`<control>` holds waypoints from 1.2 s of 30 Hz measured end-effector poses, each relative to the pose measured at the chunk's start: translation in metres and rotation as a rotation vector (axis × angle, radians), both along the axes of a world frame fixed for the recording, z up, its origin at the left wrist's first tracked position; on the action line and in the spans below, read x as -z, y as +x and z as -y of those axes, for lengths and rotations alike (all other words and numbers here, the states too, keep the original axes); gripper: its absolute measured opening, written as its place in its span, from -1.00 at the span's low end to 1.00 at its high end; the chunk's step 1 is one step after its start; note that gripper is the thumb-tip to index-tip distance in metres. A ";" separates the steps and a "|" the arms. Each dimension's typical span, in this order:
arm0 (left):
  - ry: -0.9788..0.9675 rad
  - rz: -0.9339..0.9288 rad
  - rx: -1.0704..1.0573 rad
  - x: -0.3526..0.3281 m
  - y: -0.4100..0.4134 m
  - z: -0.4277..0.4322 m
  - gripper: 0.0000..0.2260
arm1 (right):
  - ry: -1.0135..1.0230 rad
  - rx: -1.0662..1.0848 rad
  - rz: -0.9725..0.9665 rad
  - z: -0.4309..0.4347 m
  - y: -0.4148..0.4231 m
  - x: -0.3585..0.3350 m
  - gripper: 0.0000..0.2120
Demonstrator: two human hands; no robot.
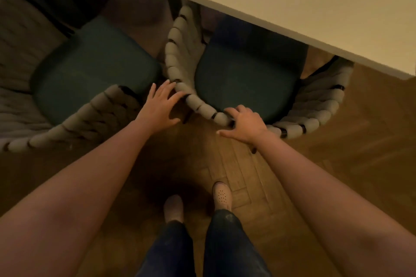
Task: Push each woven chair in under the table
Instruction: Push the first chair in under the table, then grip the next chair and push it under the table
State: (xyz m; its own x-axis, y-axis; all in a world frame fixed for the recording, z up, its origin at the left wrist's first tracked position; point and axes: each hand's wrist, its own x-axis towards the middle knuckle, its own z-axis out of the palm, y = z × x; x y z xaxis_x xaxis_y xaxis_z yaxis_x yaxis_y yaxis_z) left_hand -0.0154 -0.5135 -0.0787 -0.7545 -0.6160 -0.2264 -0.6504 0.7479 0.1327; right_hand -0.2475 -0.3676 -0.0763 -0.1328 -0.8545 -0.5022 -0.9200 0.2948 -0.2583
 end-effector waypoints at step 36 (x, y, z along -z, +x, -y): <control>-0.002 0.237 -0.277 -0.020 0.542 0.163 -0.02 | 0.075 -0.095 0.176 0.233 0.547 0.009 -0.05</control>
